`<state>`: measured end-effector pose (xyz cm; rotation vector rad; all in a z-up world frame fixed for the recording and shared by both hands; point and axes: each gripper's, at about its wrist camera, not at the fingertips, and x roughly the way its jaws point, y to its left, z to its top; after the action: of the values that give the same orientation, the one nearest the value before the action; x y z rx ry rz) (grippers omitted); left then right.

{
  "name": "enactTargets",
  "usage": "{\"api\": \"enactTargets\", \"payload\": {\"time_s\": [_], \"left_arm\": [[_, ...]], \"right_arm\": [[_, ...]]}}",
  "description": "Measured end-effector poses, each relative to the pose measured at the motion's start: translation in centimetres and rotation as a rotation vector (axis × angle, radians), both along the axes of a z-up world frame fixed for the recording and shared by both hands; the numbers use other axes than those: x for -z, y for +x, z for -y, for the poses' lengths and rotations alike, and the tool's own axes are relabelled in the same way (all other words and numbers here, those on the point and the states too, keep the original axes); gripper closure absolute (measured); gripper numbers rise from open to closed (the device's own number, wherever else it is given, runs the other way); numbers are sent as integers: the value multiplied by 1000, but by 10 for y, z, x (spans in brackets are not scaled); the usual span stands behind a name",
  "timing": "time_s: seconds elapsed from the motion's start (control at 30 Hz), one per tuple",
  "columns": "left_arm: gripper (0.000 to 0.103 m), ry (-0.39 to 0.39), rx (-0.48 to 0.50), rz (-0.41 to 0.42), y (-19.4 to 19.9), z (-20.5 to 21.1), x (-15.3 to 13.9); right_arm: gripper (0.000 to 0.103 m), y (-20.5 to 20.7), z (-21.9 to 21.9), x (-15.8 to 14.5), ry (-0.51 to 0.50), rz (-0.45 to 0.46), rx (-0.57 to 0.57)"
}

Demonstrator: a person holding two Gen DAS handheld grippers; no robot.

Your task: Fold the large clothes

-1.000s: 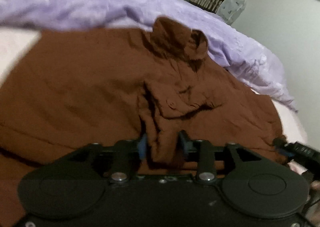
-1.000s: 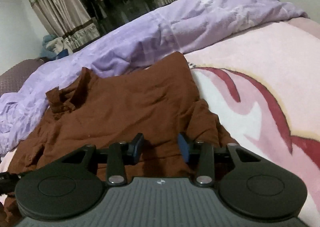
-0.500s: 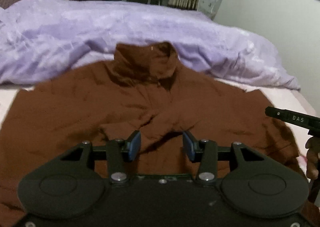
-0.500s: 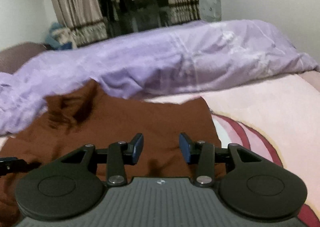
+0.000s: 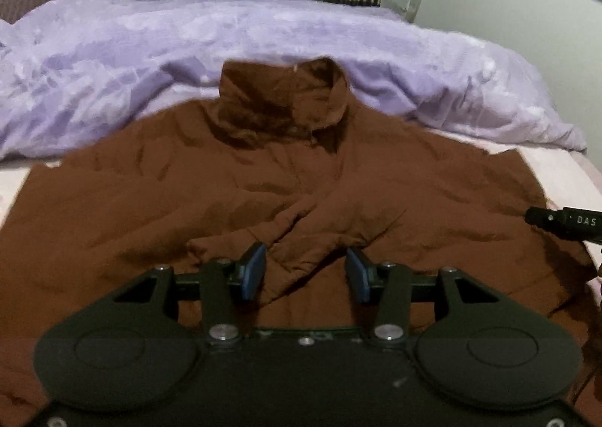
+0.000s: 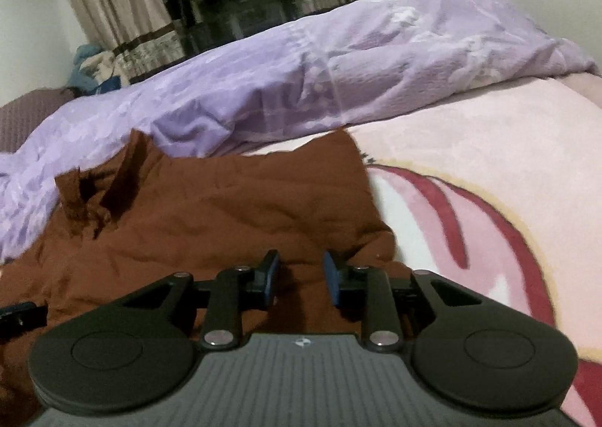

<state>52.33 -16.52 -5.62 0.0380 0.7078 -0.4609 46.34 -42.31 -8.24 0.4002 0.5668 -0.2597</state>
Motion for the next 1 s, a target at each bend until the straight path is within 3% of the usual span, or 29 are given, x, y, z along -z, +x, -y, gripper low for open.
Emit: {"api": "enactTargets", "payload": {"time_s": [0.17,0.33,0.47,0.63,0.9,0.97,1.0], "left_arm": [[54,1,25,73,-34,-19,-26],[54,-22,39,64,-54,-34,-22],[54,-14,25,-3,-48,-29,2],[51,13,15,-7,-45,-24,22],[48,-19,18,-12,-40,-30,25],[45,-17,28,-15,-45,-34,18],[34,-16,29,-15,-50,-39,11]], "right_arm": [[68,-38,-12,-29,-13,61,-17],[66,-67,-31,-43,-79,73,-59],[66,-66,-40,-31,-113,23,-94],[66,-55,-32,-3,-60,-56,-74],[66,-57,-27,13,-13,-33,-77],[66,-58,-27,10,-21,-44,-87],[63,-62,-27,5,-11,-50,-88]]}}
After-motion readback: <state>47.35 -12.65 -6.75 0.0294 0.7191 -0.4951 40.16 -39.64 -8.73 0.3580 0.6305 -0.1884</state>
